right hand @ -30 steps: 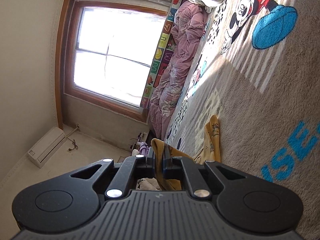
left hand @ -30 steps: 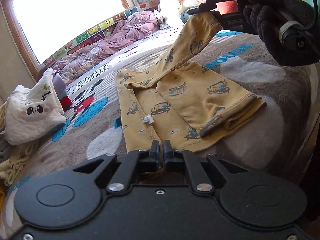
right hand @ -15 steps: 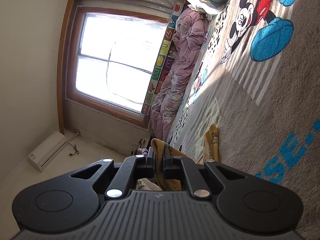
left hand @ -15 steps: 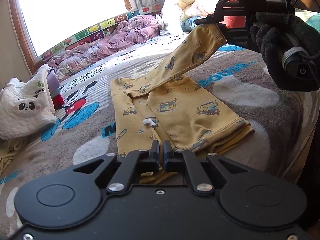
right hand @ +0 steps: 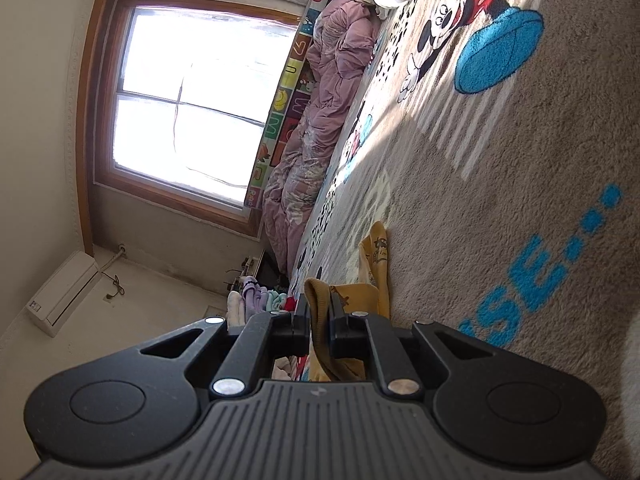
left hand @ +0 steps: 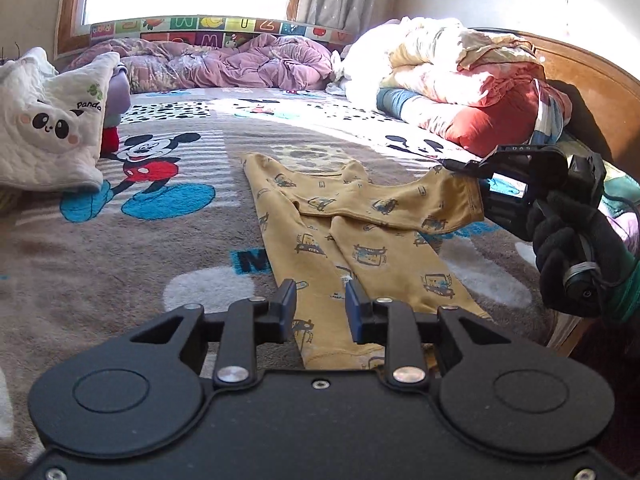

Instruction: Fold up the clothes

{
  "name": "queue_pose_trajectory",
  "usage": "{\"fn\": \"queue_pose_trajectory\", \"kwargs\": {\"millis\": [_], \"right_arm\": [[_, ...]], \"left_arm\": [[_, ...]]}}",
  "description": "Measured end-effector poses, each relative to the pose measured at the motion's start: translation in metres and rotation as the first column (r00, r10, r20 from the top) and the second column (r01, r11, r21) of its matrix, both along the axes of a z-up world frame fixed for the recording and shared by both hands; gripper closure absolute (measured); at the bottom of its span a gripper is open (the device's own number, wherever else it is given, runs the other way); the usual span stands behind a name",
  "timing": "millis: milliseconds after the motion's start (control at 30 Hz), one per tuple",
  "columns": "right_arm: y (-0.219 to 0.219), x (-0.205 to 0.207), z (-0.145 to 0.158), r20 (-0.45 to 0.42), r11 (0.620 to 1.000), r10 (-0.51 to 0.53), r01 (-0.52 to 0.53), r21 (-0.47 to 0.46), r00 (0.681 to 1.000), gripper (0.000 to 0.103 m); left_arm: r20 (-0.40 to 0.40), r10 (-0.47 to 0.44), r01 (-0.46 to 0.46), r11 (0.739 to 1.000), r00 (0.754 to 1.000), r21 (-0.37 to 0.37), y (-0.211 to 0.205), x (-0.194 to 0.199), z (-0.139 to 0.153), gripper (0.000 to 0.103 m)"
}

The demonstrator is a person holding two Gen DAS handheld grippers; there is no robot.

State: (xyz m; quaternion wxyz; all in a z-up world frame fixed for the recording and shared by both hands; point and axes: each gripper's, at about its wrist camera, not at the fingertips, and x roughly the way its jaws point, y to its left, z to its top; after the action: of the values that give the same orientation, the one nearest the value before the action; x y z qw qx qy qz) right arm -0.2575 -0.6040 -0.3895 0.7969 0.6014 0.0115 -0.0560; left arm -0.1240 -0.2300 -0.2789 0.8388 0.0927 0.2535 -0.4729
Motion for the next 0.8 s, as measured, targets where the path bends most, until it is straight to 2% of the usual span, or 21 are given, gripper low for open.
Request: {"fn": "queue_pose_trajectory", "kwargs": {"millis": [67, 167, 200, 300, 533, 567, 600, 633, 800], "right_arm": [[0.001, -0.001, -0.002, -0.013, 1.000, 0.001, -0.001, 0.003, 1.000, 0.091], [0.004, 0.001, -0.002, -0.044, 1.000, 0.009, -0.010, -0.014, 0.999, 0.090], [0.005, 0.001, -0.001, -0.064, 0.999, 0.012, -0.013, -0.029, 0.998, 0.087], [0.009, 0.001, 0.001, -0.110, 0.997, 0.011, -0.019, -0.071, 0.994, 0.085], [0.008, 0.002, 0.004, -0.166, 0.989, 0.006, -0.030, -0.144, 0.986, 0.085], [0.008, 0.003, 0.004, -0.170, 0.987, 0.005, -0.032, -0.154, 0.985, 0.087], [0.007, 0.003, 0.005, -0.175, 0.986, 0.004, -0.034, -0.165, 0.985, 0.094], [0.007, 0.004, 0.005, -0.179, 0.984, 0.003, -0.035, -0.176, 0.984, 0.095], [0.004, -0.003, 0.015, -0.115, 0.979, -0.011, -0.013, -0.205, 0.993, 0.095]], "left_arm": [[0.016, -0.051, 0.050, 0.995, 0.999, 0.082, -0.008, -0.006, -0.010, 0.081], [0.022, -0.142, 0.134, 0.968, 0.990, 0.212, -0.020, -0.016, -0.025, 0.081], [0.018, -0.152, 0.145, 0.967, 0.988, 0.211, -0.019, -0.017, -0.021, 0.081], [-0.005, -0.115, 0.115, 0.986, 0.993, 0.122, -0.012, -0.003, -0.006, 0.081], [0.029, 0.015, -0.018, 0.995, 0.999, 0.098, -0.034, 0.052, 0.015, 0.081], [0.027, 0.024, -0.027, 0.995, 0.999, 0.092, -0.042, 0.063, 0.019, 0.081], [0.020, 0.028, -0.030, 0.996, 0.999, 0.084, -0.049, 0.075, 0.021, 0.081], [0.014, 0.026, -0.027, 0.996, 1.000, 0.081, -0.056, 0.086, 0.023, 0.081], [-0.001, 0.027, -0.026, 0.996, 1.000, 0.090, -0.097, 0.140, 0.015, 0.082]]}}
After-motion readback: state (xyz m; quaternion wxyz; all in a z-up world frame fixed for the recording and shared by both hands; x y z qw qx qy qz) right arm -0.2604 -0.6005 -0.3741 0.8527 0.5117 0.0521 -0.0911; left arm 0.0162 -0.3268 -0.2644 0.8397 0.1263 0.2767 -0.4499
